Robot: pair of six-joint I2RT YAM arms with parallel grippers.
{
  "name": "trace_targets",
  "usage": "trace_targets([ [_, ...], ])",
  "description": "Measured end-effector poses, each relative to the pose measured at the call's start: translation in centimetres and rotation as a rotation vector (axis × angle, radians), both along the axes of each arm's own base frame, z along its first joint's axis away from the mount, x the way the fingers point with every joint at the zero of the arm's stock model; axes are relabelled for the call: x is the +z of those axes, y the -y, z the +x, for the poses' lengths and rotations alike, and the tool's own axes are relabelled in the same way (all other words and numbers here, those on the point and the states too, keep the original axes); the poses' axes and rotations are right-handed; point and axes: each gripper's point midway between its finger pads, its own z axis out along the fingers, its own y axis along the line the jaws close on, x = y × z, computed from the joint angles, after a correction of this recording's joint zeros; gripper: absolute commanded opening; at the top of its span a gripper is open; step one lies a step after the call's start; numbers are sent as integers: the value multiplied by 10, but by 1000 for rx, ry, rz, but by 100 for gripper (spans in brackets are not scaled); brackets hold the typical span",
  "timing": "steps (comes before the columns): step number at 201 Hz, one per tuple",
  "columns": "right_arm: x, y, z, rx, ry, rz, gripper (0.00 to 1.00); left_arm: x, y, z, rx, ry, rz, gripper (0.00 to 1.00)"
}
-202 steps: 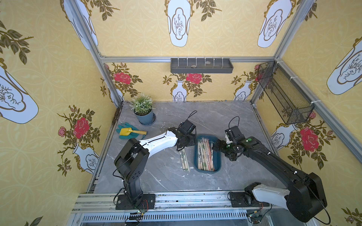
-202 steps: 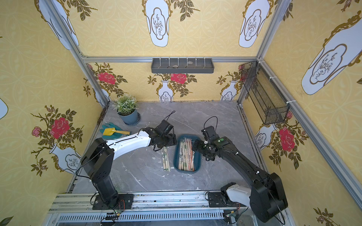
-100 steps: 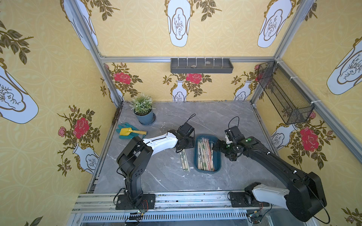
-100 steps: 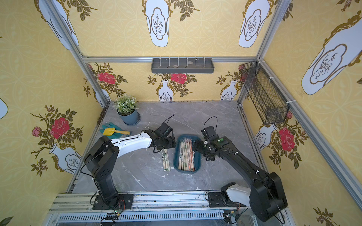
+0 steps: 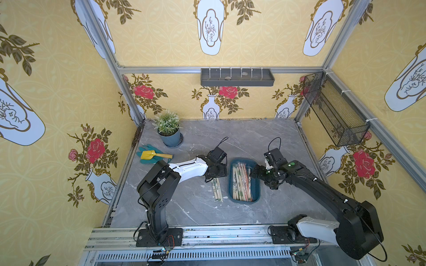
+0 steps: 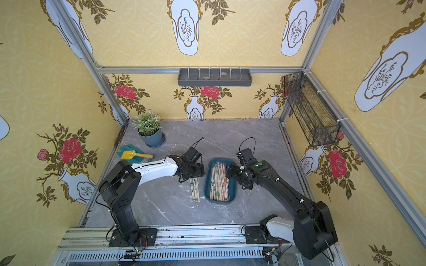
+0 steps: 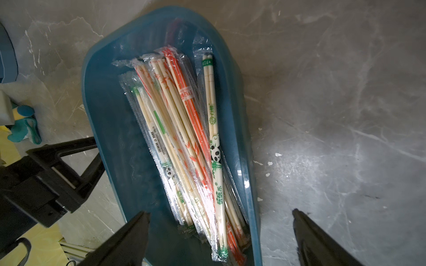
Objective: Take the paired disposable chopsticks out of the storage box
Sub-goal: Adjust the paired disposable chopsticks at the center of the board, then pick up the paired disposable chopsticks from the storage box.
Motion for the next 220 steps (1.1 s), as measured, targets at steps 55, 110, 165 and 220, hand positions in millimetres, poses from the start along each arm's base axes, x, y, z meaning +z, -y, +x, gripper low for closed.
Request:
trace_targets([
  [55, 1, 0, 1, 0, 1, 1, 97, 33, 11, 11, -3, 62, -58, 77],
  [110, 3, 3, 3, -13, 9, 5, 98, 85, 33, 17, -54, 143, -126, 77],
  [165, 0, 25, -2, -81, 17, 16, 98, 98, 87, 1, -197, 144, -129, 74],
  [220, -11, 41, -23, -144, -12, 27, 97, 76, 125, -16, -286, 78, -106, 61],
])
